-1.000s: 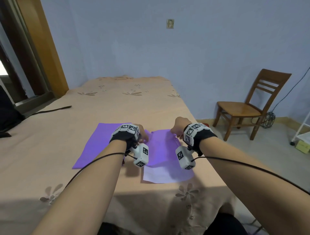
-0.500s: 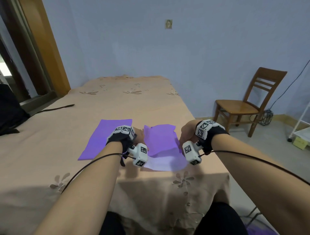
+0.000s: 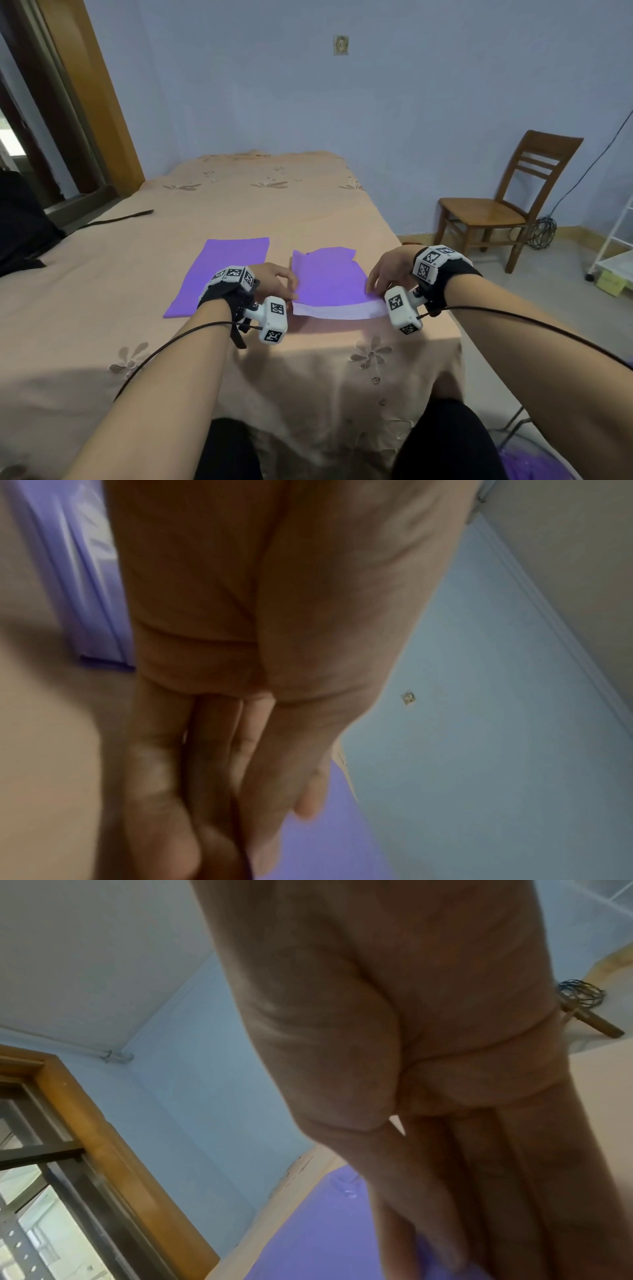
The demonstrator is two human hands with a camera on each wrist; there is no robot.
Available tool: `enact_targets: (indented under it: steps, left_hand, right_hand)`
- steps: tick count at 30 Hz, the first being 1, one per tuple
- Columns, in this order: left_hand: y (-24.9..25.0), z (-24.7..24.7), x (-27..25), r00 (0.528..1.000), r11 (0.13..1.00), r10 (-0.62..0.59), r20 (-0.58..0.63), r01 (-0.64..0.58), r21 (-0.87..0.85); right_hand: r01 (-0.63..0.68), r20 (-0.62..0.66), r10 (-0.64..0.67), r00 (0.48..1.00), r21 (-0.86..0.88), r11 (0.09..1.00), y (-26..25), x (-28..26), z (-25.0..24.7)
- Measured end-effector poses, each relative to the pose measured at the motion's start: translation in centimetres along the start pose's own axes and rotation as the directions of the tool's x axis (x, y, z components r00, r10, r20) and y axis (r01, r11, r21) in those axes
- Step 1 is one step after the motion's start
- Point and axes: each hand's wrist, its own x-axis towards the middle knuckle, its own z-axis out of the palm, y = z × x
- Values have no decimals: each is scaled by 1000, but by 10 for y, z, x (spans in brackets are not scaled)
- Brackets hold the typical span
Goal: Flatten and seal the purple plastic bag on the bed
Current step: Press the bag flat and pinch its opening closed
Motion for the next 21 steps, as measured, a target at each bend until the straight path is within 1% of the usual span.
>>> enact_targets:
  steps: [2,4,8,10,11,14,15,17,21]
  left_hand:
    - [-3,-1,-1,999,999,20,49,-18,-42]
    - [-3,-1,-5,997,998,34,63,-31,-52]
    - [5,0,-18,994,999,36,106,-37,7]
    - [9,2,-23,996,998,29,86,-33,45]
    - [9,4,-24,996,999,32,82,-34,24]
    - [4,8,-19,990,987,86,111,-70,-141]
    - [4,8,-18,991,983,93,98,-75,-170]
    - [6,9,-21,993,976,90,74,-74,-203]
    - [-11,6,-10,997,974,69,39,-59,-217]
  right_hand:
    - [-2,43,-6,999,165,986,9,5,0]
    - [28,36,-37,999,226,974,16,7,0]
    - [87,59,-116,991,361,928,19,1,2]
    - [113,57,-143,988,360,926,21,0,3]
    - [134,57,-165,985,359,924,22,0,4]
    - [165,61,-203,977,380,910,23,2,7]
    - [177,51,-212,976,382,907,24,3,8]
    - [199,17,-224,974,399,895,26,7,11]
    - [208,-4,-227,974,411,888,37,17,12]
